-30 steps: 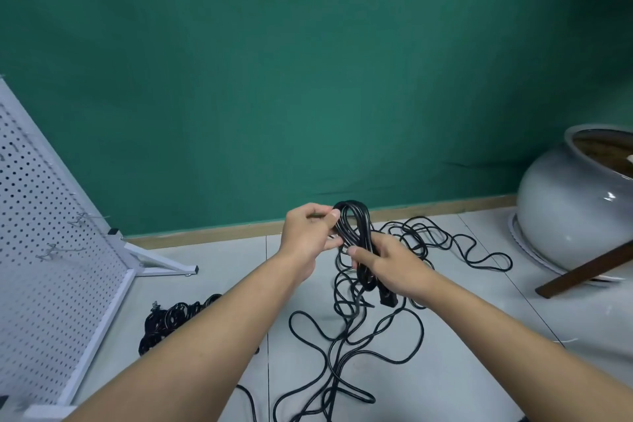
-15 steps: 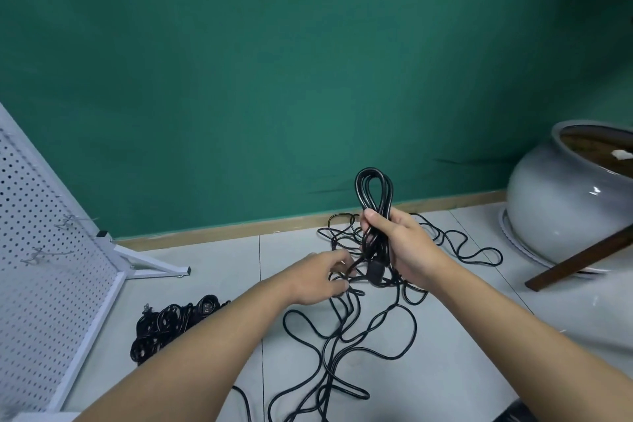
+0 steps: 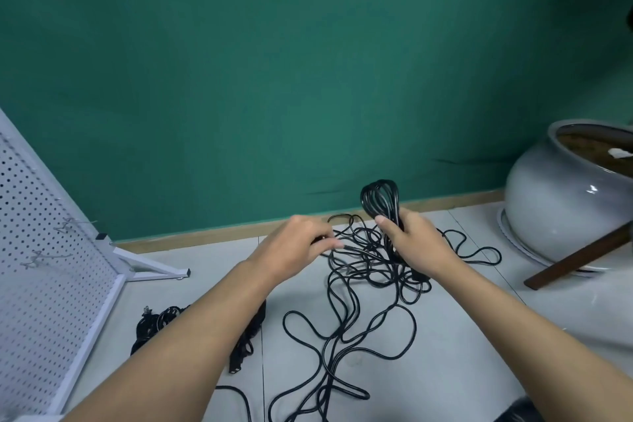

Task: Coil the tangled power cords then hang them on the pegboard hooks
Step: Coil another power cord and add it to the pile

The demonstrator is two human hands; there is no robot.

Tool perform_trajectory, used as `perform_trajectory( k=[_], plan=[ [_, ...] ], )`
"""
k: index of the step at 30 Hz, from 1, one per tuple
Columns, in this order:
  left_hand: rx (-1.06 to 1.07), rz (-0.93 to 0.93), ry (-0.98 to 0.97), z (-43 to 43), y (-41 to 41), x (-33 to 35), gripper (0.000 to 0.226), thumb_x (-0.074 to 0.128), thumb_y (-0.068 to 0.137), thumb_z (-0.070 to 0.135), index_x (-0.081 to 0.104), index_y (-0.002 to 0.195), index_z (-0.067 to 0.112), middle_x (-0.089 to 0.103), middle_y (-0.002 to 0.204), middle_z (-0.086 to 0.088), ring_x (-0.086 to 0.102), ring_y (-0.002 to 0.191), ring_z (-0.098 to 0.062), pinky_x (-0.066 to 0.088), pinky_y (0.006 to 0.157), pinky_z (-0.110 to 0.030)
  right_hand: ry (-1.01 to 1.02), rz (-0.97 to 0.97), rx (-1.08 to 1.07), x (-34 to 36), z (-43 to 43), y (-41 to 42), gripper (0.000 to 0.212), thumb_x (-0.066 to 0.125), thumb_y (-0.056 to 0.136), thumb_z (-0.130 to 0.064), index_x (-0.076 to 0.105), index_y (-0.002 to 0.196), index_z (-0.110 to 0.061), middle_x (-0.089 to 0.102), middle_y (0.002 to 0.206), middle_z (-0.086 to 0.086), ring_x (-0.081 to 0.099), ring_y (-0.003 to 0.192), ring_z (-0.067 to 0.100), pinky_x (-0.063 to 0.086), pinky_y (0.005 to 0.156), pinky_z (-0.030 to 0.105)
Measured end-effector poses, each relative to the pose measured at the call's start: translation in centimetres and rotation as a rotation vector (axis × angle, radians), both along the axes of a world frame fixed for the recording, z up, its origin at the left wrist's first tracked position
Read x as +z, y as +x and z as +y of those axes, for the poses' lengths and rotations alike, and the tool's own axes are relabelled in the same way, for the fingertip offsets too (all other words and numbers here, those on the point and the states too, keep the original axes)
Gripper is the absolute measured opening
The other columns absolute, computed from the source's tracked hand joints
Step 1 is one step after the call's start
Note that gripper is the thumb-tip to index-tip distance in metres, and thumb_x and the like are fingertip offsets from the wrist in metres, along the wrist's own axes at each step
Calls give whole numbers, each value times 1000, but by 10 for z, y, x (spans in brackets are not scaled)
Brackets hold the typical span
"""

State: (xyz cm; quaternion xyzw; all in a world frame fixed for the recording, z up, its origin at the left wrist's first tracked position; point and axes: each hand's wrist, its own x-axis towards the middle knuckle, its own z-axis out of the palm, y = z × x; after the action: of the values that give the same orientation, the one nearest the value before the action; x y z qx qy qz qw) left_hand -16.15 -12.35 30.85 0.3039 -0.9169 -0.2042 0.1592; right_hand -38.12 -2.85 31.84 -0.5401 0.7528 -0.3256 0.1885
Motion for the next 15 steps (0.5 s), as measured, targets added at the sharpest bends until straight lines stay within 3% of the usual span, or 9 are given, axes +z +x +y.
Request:
perform_trajectory(
  k=[3,6,8,11,15],
  plan=[
    [-21,129,-142,5,-9,14,27,68,98,39,74,91,14,53,80,14,47,72,-6,40,68,-25,88,94,124,-3,0,5,44,48,103,-54,66,106,-13,71,95,5,64,93,25,51,86,39],
    [-4,276,-126,5,-11,15,21,71,96,33,74,88,13,54,79,12,47,70,-3,36,67,-16,148,64,249,-3,2,13,69,36,88,-79,60,97,-15,65,85,-2,60,82,21,52,87,49],
    [8,347,-70,5,-10,16,16,73,95,27,76,88,12,58,79,10,51,72,1,34,68,-11,160,3,353,-4,3,16,60,40,95,-72,60,100,-16,55,81,-5,52,77,15,50,85,48],
    [11,413,-15,6,-11,19,12,75,93,26,79,88,16,64,82,8,58,77,-5,40,71,-17,175,-81,459,0,3,21,42,47,105,-52,58,104,-12,44,78,-7,42,72,12,40,72,39],
    [28,436,12,5,-11,16,16,81,87,31,75,83,16,61,81,8,55,74,-10,39,68,-19,217,-121,491,0,5,29,31,54,105,-41,61,93,-13,58,74,-11,51,67,9,45,67,29]
  ],
)
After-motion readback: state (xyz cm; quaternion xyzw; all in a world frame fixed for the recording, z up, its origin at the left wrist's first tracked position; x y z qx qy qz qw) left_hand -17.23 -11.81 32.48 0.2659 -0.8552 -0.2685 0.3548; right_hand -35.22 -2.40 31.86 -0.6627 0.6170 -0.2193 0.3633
